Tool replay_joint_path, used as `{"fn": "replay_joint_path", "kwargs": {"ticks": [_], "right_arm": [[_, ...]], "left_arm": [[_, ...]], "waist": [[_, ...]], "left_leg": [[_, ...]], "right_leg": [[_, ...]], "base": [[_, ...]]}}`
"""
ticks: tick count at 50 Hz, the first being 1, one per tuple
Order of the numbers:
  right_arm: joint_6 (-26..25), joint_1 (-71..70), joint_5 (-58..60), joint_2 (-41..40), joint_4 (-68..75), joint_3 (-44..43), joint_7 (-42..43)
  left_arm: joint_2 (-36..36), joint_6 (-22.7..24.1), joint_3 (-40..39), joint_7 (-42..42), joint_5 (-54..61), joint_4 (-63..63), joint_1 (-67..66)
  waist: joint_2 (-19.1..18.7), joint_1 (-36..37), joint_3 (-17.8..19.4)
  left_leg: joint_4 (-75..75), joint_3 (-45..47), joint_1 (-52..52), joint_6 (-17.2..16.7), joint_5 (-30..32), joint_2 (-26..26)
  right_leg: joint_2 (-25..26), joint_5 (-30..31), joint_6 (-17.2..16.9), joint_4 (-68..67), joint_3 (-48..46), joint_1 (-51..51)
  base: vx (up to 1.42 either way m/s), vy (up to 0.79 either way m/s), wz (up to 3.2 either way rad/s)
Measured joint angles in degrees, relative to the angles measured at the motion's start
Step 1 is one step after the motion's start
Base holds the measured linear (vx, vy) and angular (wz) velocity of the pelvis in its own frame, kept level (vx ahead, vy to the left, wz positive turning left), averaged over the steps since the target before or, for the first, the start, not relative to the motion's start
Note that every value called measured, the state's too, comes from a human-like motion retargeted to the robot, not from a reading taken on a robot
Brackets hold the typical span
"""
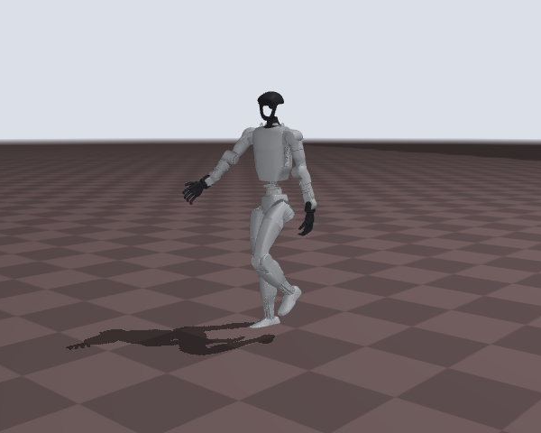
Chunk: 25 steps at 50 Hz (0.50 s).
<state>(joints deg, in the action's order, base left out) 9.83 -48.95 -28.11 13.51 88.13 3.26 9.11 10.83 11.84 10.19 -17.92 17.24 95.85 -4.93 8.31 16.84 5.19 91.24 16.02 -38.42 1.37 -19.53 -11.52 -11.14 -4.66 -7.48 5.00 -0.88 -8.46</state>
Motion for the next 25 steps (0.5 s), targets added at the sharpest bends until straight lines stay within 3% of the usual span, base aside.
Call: {"fn": "replay_joint_path", "kwargs": {"ticks": [2,6,10,13,17,20,22,25], "right_arm": [[3.52,-11.40,-5.27,2.19,-2.56,1.74,2.76],[7.73,-29.41,-14.15,7.46,-2.36,8.18,6.39],[7.51,-37.98,-16.21,10.65,0.27,10.09,7.13],[8.07,-36.73,-16.01,8.85,0.30,9.77,6.75],[8.27,-25.15,-12.34,2.35,-1.66,6.92,4.68],[6.16,-10.78,-6.23,-2.69,-3.51,3.72,2.24],[5.26,-0.32,-2.16,-4.48,-3.37,2.51,0.84],[4.10,16.84,7.63,-4.79,0.11,1.91,-2.97]], "left_arm": [[0.11,0.82,1.70,-3.37,4.59,-0.30,-12.47],[2.42,-0.68,4.19,-9.43,6.74,-1.67,-31.45],[4.98,-2.85,3.27,-12.02,4.89,-1.95,-41.13],[4.59,-3.30,4.51,-12.18,3.78,-2.35,-40.17],[1.85,-2.09,6.36,-10.15,2.50,-2.40,-28.71],[0.20,-0.52,4.69,-3.56,0.39,-0.29,-11.92],[-0.14,1.51,0.88,5.19,0.24,0.13,1.86],[-1.10,4.19,-2.69,10.75,5.05,-1.93,21.51]], "waist": [[0.83,1.06,1.48],[1.96,2.80,2.22],[2.87,2.81,0.19],[3.05,0.12,-2.06],[2.93,-2.31,-3.89],[2.62,-0.24,-0.80],[-0.54,-0.17,2.40],[-6.95,-8.01,2.05]], "left_leg": [[13.76,0.14,-7.71,2.27,-4.56,-3.01],[29.90,0.13,-18.17,6.59,-6.70,-7.86],[31.58,-0.97,-21.38,6.96,-7.59,-4.26],[23.75,-2.04,-18.14,5.78,-6.54,0.07],[-1.68,-0.75,-2.30,3.80,-2.52,4.12],[-39.43,3.78,22.38,1.78,4.16,8.24],[-68.08,6.24,41.61,0.95,4.76,11.05],[-89.47,4.62,53.30,-2.03,3.72,10.24]], "right_leg": [[-0.72,0.29,0.97,0.00,0.79,0.12],[-0.73,0.35,2.60,0.00,0.71,0.94],[-0.64,0.40,1.87,0.00,-0.72,2.13],[-0.33,0.00,1.81,0.00,-2.22,2.86],[-0.48,-0.31,1.80,-0.34,-1.60,2.52],[-1.07,-1.76,1.25,-4.09,2.04,0.44],[1.09,-2.98,0.98,-7.17,2.93,-2.11],[6.16,-4.96,4.15,-22.49,-1.69,3.90]], "base": [[0.01,-0.06,-0.27],[0.05,-0.06,0.11],[0.08,0.01,0.41],[0.06,0.03,0.51],[0.08,0.06,-0.15],[0.16,0.11,-1.08],[0.16,0.22,-0.45],[-0.05,0.27,1.34]]}}
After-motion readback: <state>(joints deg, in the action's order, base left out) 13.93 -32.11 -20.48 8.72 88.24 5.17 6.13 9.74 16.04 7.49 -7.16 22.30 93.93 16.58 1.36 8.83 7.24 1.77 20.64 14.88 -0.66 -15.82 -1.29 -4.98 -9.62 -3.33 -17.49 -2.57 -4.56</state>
